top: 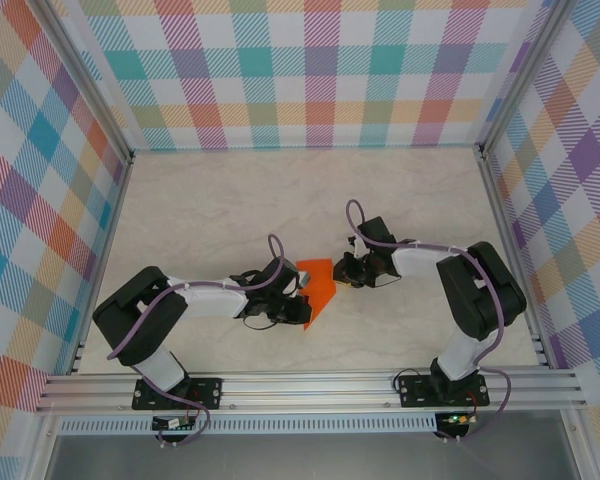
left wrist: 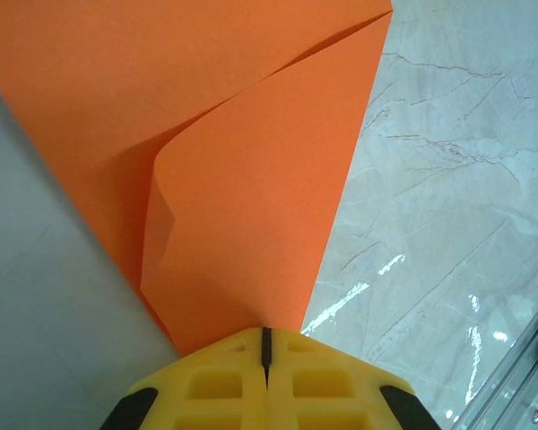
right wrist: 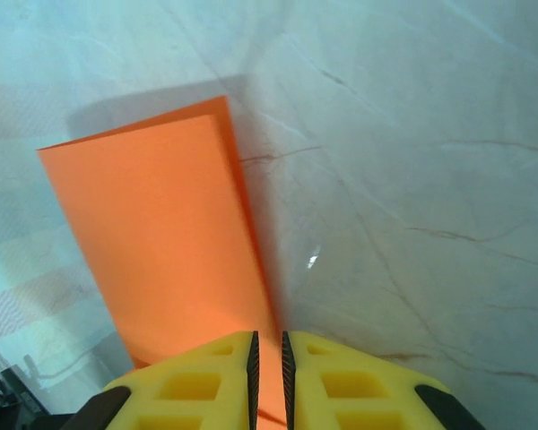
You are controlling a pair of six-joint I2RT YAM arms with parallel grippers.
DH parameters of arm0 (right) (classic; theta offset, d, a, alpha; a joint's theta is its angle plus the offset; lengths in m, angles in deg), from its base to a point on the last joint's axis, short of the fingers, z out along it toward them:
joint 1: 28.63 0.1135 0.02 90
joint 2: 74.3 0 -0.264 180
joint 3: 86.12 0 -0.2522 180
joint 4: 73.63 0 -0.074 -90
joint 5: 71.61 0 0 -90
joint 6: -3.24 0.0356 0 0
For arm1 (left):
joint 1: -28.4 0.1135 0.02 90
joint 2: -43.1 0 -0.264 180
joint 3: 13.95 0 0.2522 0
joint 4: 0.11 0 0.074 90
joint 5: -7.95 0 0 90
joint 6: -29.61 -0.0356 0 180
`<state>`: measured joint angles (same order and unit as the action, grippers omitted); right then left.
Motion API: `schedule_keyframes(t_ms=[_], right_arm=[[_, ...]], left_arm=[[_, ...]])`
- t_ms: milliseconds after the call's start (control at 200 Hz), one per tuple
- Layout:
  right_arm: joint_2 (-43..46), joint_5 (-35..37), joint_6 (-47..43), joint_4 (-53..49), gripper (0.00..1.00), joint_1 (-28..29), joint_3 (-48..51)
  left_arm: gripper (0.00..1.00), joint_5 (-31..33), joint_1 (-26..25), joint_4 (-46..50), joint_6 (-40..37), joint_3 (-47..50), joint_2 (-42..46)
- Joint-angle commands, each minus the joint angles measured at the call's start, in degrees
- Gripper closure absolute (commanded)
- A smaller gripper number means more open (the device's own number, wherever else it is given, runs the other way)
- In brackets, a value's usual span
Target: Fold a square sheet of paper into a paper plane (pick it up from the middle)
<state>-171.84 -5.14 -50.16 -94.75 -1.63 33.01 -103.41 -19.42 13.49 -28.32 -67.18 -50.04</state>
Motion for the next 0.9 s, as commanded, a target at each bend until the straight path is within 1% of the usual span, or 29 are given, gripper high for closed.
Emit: schedule_keyframes(t_ms=[0,100,165,215,340,510,680,780,895], right_arm=[[3.5,-4.3,-0.1,2.6,0.83,0.7,1.2],[3.9,-5.9,0.2,3.6,0.83,2.6,2.0],[2.9,-8.5,0.3,4.5,0.83,3.7,2.2],[1.8,-9.1,0.2,3.8,0.83,4.4,1.8],[-1.1,-8.4,0.4,2.1,0.85,5.6,1.3],[-5.1,-6.5,-0.1,0.2,0.88,5.6,0.9],[-5.6,-4.7,0.1,-0.5,0.89,5.8,1.8],[-5.3,-4.2,0.2,-0.7,0.89,6.0,2.0],[-5.7,-3.8,0.3,-0.9,0.90,6.0,1.9]], left_arm=[[0.99,4.0,0.2,10.2,-1.3,2.5,-1.1],[0.99,3.9,0.2,10.2,-1.2,2.0,-0.8],[0.99,4.0,0.3,10.3,-1.2,1.6,-0.7],[0.99,4.0,0.2,10.4,-1.2,1.4,-0.8],[0.98,3.9,0.2,10.4,-1.0,0.7,-0.7],[0.96,3.5,0.2,10.5,-0.5,0.2,0.3],[0.94,2.6,0.3,11.1,0.3,-1.2,4.2],[0.92,1.1,0.6,10.0,2.1,-1.9,6.9],[0.90,-3.0,1.5,4.8,5.8,-2.1,7.6]])
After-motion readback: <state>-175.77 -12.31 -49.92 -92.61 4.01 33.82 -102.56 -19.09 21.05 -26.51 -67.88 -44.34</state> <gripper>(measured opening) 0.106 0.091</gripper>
